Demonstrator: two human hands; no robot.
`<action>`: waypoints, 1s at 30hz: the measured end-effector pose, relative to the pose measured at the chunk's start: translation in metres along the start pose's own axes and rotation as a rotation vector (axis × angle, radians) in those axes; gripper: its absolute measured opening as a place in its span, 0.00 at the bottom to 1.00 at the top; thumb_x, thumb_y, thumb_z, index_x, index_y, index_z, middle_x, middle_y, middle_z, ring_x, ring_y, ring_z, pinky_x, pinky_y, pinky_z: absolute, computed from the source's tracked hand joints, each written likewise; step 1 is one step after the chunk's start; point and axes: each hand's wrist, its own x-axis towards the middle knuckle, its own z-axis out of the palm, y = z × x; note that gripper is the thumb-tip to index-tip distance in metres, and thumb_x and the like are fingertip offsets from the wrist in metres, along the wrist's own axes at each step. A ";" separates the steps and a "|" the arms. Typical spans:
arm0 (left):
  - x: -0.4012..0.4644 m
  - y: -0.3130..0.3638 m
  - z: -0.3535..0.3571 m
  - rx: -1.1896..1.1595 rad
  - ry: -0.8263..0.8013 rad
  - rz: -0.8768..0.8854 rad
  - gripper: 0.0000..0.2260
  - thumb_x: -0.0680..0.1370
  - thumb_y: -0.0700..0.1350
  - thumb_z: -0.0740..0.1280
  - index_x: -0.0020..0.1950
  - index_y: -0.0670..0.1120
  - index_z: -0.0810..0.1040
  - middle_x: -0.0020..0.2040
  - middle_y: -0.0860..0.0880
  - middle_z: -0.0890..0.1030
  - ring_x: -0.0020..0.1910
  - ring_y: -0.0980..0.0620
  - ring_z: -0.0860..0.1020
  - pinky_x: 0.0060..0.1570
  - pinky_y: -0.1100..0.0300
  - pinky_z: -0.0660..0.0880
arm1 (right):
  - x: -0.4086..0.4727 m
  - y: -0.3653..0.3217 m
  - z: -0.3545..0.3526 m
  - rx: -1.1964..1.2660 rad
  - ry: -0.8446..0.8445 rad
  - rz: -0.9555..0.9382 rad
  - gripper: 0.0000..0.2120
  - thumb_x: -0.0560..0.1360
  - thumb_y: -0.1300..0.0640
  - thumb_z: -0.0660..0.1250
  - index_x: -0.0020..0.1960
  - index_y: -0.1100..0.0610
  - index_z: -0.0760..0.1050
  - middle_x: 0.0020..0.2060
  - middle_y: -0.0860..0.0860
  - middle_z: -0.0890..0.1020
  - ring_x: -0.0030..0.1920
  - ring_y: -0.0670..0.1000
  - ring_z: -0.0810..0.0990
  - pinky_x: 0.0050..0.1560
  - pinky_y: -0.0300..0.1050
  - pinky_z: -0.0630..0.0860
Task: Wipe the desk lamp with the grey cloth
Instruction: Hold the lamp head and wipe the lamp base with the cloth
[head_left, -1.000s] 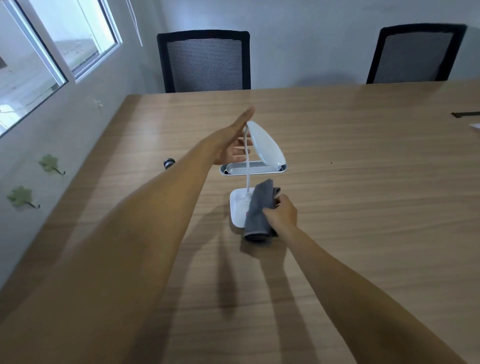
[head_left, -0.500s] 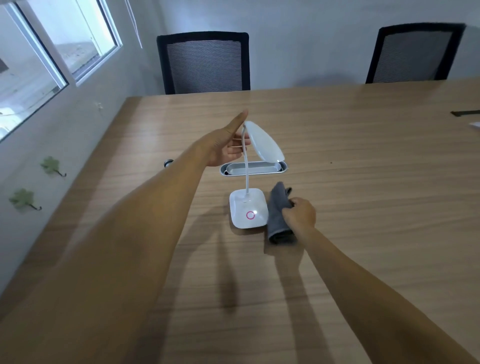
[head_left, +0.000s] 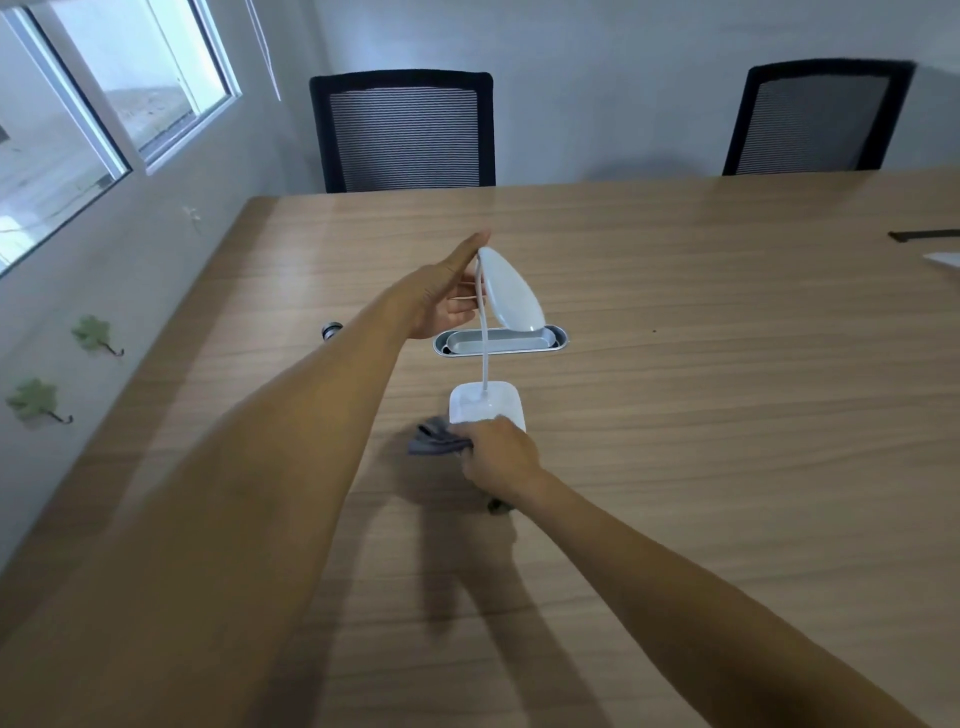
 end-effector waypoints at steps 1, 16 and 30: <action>0.000 0.000 0.000 0.000 -0.004 -0.001 0.21 0.72 0.65 0.65 0.45 0.46 0.76 0.54 0.47 0.80 0.61 0.47 0.77 0.65 0.55 0.73 | 0.005 0.002 -0.006 0.011 0.061 0.013 0.20 0.74 0.62 0.58 0.63 0.49 0.76 0.58 0.55 0.80 0.62 0.58 0.73 0.51 0.48 0.74; 0.004 -0.002 -0.004 0.003 0.002 -0.006 0.24 0.71 0.65 0.67 0.48 0.44 0.77 0.63 0.43 0.80 0.64 0.47 0.77 0.68 0.53 0.71 | 0.039 -0.008 -0.005 -0.186 0.169 0.055 0.17 0.74 0.63 0.61 0.63 0.59 0.72 0.59 0.58 0.75 0.61 0.59 0.71 0.53 0.48 0.73; 0.002 0.000 -0.007 0.044 -0.004 -0.021 0.24 0.71 0.66 0.66 0.47 0.44 0.77 0.58 0.45 0.81 0.63 0.49 0.77 0.70 0.53 0.69 | 0.050 -0.015 0.005 -0.165 0.152 0.111 0.16 0.75 0.62 0.60 0.63 0.62 0.72 0.60 0.59 0.74 0.61 0.59 0.72 0.56 0.48 0.73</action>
